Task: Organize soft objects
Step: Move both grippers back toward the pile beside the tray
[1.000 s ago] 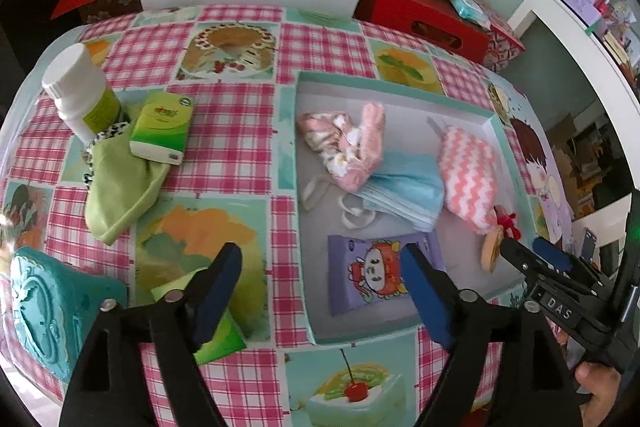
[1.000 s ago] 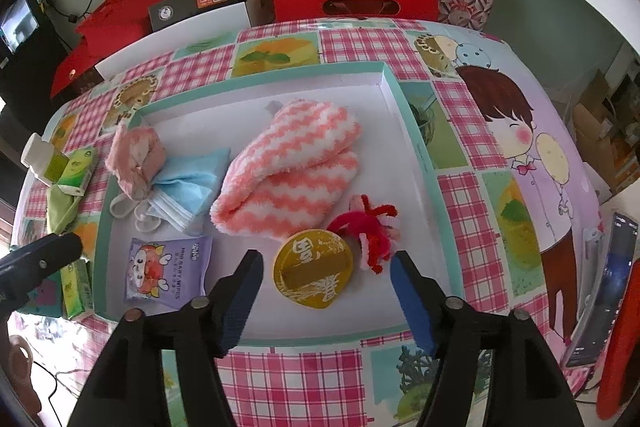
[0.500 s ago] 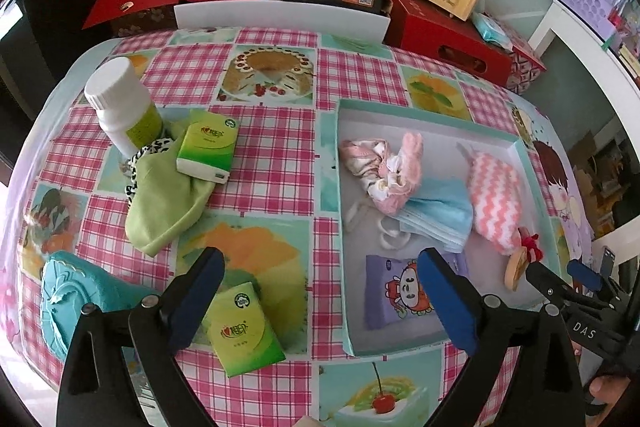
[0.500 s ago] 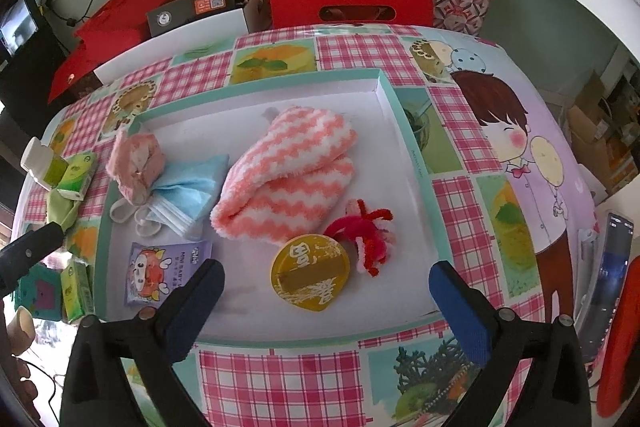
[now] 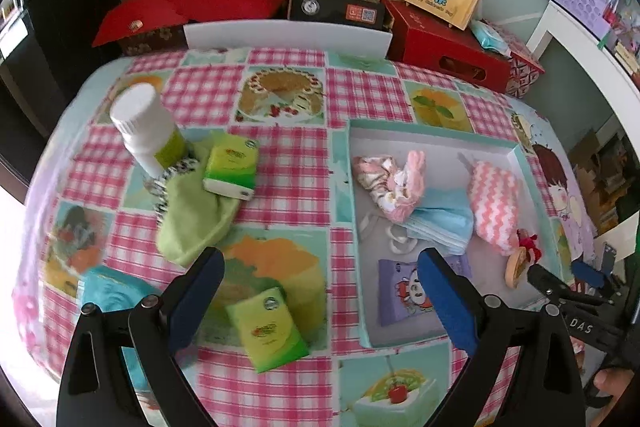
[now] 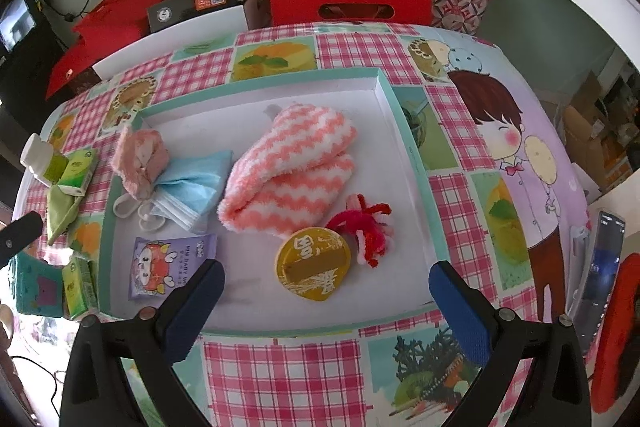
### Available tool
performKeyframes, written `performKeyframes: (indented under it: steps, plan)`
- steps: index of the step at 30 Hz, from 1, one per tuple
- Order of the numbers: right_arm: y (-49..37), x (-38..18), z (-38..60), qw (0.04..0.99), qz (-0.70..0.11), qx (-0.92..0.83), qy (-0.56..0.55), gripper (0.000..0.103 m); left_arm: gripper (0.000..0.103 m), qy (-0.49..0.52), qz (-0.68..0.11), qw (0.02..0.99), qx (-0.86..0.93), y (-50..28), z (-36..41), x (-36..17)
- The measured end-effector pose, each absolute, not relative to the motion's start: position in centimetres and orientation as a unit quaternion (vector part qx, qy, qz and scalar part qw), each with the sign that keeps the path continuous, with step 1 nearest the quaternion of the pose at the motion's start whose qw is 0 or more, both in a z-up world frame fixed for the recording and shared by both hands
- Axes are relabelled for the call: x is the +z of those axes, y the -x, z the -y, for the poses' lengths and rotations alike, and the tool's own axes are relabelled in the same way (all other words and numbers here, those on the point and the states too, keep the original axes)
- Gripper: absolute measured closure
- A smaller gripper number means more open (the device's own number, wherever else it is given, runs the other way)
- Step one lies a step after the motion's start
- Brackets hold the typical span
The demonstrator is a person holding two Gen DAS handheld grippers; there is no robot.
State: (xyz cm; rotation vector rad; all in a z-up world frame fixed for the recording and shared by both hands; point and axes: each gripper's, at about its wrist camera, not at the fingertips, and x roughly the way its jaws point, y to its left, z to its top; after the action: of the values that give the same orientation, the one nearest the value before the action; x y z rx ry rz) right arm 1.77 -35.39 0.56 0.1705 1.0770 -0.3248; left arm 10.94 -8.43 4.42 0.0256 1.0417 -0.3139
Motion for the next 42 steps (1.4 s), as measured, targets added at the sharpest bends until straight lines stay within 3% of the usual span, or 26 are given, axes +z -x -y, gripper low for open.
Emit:
performKeyframes:
  steps: [15, 28, 42]
  plan:
    - [-2.8, 2.1, 30.7, 0.853, -0.505, -0.118, -0.051, 0.0, 0.006, 0.006, -0.476, 0.876, -0.073, -11.3, 0.0, 7.8]
    - [-5.3, 1.4, 22.2, 0.857, -0.514, -0.043, 0.006, 0.0, 0.006, 0.064, -0.487, 0.871, 0.029, -11.2, -10.9, 6.6]
    - [-6.1, 0.0, 15.2, 0.852, -0.521, 0.045, 0.04, 0.0, 0.006, 0.083, -0.508, 0.857, 0.033, -12.1, -13.0, 4.4]
